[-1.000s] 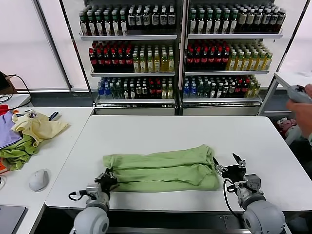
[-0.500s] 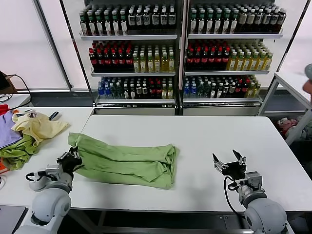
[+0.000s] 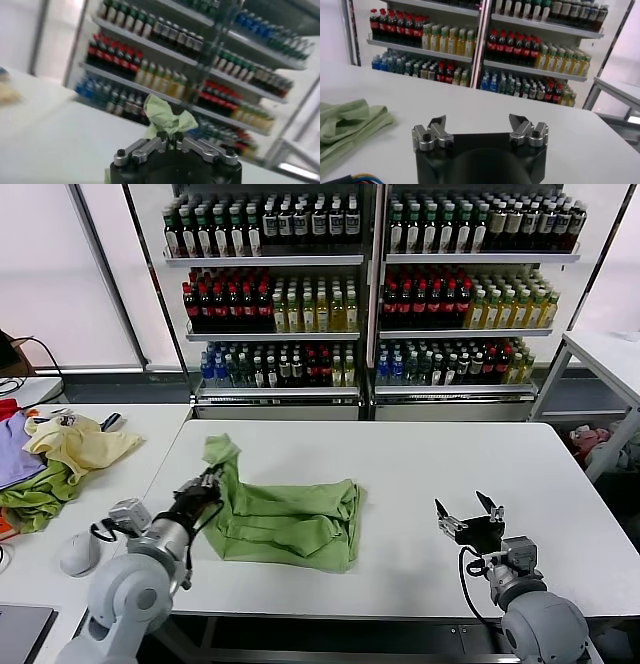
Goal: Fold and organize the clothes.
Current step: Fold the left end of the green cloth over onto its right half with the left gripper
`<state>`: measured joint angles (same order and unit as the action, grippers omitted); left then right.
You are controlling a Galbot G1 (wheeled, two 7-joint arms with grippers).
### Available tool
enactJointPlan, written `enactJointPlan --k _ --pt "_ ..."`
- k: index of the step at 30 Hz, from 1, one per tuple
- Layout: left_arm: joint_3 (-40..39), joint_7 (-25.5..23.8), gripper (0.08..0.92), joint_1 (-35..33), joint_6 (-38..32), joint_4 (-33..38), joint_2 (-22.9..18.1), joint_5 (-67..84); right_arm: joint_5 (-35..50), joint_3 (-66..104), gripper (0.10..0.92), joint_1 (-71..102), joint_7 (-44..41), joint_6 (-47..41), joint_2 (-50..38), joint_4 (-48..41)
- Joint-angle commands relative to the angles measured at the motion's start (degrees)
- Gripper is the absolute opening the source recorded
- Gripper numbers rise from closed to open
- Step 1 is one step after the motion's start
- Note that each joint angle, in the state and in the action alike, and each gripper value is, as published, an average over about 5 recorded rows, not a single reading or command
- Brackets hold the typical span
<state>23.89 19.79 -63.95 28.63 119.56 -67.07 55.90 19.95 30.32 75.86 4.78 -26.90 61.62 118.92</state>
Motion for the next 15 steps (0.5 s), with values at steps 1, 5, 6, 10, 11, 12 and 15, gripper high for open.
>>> enactJointPlan --k 1,5,6,10,11,12,15 --pt "-14.3 2.0 0.136 6.6 1.6 -6.3 -8.7 -1.1 0.0 0.0 0.823 -0.1 0.0 0.1 0.1 -0.2" --pt "-17.3 2.9 0.136 8.5 1.6 -9.5 -9.9 -5.9 0.0 -0.1 0.823 -0.3 -0.1 0.2 0.2 -0.4" --pt "-17.9 3.1 0.136 8.9 1.5 -10.3 -10.1 -6.7 0.0 -0.2 0.823 -0.4 -0.1 0.2 0.3 -0.5" --pt "-19.7 3.5 0.136 9.9 1.6 -12.4 -10.5 -8.8 0.0 -0.3 0.823 -0.8 -0.2 0.3 0.3 -0.7" --pt "-20.1 3.4 0.136 10.0 1.6 -12.6 -10.6 -9.0 0.0 -0.4 0.823 -0.8 -0.2 0.4 0.3 -0.8" --pt "-20.4 3.2 0.136 10.0 1.8 -12.9 -10.6 -9.2 0.0 -0.4 0.823 -0.9 -0.2 0.4 0.2 -0.8" --pt "-21.3 2.1 0.136 9.9 2.5 -13.4 -10.6 -9.7 0.1 -0.4 0.823 -1.1 -0.2 0.4 0.1 -1.0"
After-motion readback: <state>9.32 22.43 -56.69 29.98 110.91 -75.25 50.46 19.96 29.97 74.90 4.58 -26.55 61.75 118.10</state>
